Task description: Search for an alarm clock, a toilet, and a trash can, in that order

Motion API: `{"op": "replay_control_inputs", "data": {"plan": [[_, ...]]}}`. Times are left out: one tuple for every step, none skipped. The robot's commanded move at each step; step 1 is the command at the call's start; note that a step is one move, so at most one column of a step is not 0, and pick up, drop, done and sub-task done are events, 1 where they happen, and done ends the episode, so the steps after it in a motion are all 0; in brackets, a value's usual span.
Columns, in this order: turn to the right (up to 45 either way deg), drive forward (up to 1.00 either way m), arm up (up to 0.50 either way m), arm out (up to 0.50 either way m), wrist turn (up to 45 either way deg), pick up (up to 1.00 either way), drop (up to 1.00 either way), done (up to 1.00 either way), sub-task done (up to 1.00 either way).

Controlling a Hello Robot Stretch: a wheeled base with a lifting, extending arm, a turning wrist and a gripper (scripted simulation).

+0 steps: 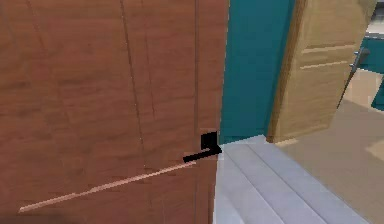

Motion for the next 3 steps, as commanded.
{"op": "replay_control_inputs", "data": {"plan": [[0.0, 0.05, 0.00, 0.00, 0.0, 0.00, 0.00, 0.00, 0.00], [-45.0, 0.00, 0.00, 0.00, 0.0, 0.00, 0.00, 0.00, 0.00], [-45.0, 0.00, 0.00, 0.00, 0.0, 0.00, 0.00, 0.00, 0.00]]}}
